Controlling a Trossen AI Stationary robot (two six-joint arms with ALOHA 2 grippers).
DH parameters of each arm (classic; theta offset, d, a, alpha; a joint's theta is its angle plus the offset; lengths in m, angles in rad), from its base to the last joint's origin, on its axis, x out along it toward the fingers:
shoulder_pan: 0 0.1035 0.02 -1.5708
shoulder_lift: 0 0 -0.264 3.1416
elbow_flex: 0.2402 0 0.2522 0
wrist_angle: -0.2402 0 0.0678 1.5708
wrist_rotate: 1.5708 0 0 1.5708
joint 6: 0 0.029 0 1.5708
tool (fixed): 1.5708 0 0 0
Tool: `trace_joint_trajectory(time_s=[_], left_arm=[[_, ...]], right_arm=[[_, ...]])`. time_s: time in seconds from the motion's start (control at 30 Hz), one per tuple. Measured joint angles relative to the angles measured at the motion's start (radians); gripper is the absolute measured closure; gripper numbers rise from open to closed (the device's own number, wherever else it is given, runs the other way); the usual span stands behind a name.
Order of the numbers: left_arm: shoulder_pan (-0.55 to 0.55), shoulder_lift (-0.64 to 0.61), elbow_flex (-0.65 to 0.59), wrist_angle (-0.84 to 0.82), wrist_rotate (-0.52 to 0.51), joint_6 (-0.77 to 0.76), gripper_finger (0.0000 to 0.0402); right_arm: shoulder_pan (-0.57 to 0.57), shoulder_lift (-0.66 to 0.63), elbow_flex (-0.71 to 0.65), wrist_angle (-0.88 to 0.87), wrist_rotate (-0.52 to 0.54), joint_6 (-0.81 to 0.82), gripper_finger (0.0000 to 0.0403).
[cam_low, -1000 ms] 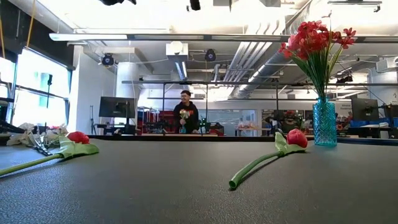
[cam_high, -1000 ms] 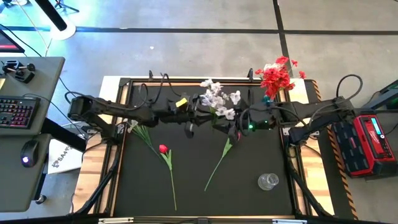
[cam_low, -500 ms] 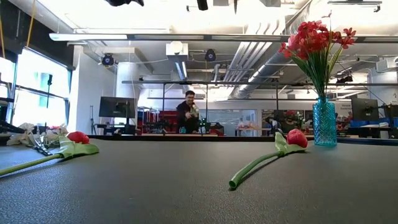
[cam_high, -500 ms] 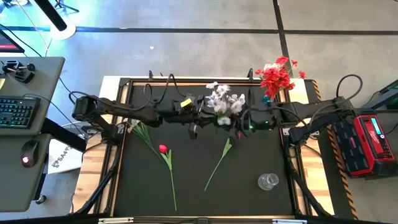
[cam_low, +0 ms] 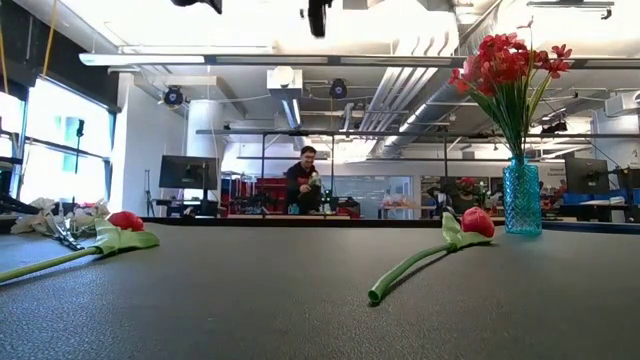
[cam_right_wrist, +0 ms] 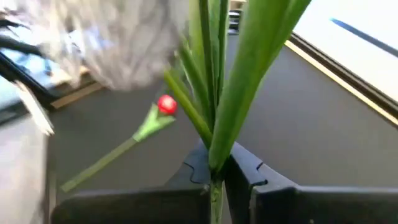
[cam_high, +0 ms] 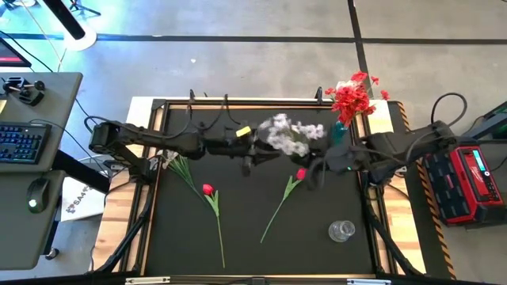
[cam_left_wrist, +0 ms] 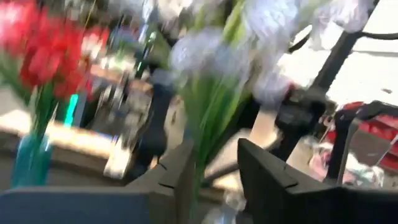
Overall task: Sort flowers into vase by color
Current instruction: Put the right white flowers into the transparent vase
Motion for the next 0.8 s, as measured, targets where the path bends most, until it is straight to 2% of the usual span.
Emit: trace_joint_trajectory(time_s=[0.13, 0.27, 0.63, 0.8], left_arm=[[0.004, 0.000, 0.000, -0.077, 0.001, -0.049, 0.0275], [-0.013, 0.000, 0.000, -0.117, -0.008, -0.057, 0.0274], [-0.090, 0.000, 0.000, -0.145, -0.146, -0.057, 0.0290], [-0.134, 0.000, -0.001, -0.136, -0.227, -0.080, 0.0291]], right_arm=[[0.105, -0.044, 0.000, -0.178, 0.103, 0.121, 0.0401], [0.244, -0.078, 0.000, -0.277, 0.191, 0.228, 0.0402], [0.651, -0.088, 0.000, -0.357, 0.214, 0.367, 0.0402], [0.808, -0.088, -0.007, -0.394, 0.333, 0.474, 0.0402]])
